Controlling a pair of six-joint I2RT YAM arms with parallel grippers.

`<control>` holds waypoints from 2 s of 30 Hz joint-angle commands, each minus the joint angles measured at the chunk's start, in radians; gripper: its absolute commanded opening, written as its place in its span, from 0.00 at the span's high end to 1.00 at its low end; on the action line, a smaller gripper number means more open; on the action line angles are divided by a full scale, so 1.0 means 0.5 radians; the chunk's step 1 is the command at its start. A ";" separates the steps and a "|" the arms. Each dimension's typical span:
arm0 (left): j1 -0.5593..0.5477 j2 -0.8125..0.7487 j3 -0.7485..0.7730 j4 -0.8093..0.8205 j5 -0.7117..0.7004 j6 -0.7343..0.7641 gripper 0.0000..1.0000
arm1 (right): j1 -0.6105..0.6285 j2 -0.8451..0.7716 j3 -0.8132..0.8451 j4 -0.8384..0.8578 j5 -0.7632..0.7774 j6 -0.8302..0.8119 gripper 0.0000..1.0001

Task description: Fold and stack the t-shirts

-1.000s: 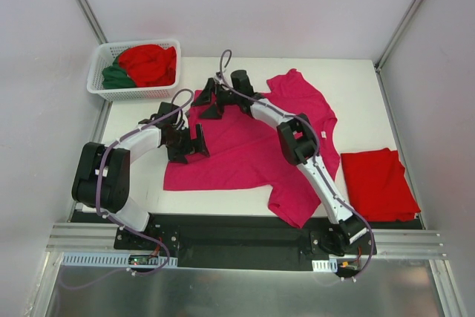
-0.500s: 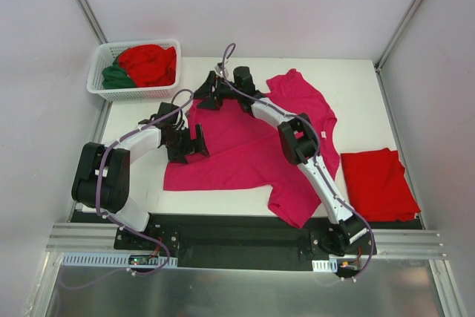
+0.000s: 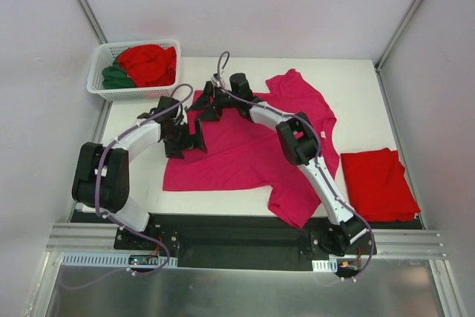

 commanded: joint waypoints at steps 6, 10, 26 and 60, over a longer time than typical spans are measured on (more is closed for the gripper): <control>0.131 0.008 0.676 -0.252 -0.067 0.125 0.01 | -0.026 -0.344 -0.180 -0.672 0.002 -0.624 0.04; 0.193 -0.008 0.881 -0.262 -0.061 0.146 0.01 | -0.026 -0.470 -0.285 -1.035 0.088 -0.968 0.04; 0.303 0.173 1.174 -0.249 0.074 0.116 0.01 | 0.121 -0.927 -0.423 -1.826 0.345 -1.705 0.04; 0.316 1.057 1.333 0.076 0.329 0.061 0.62 | 0.394 -1.645 -1.248 -2.520 1.263 -2.147 0.04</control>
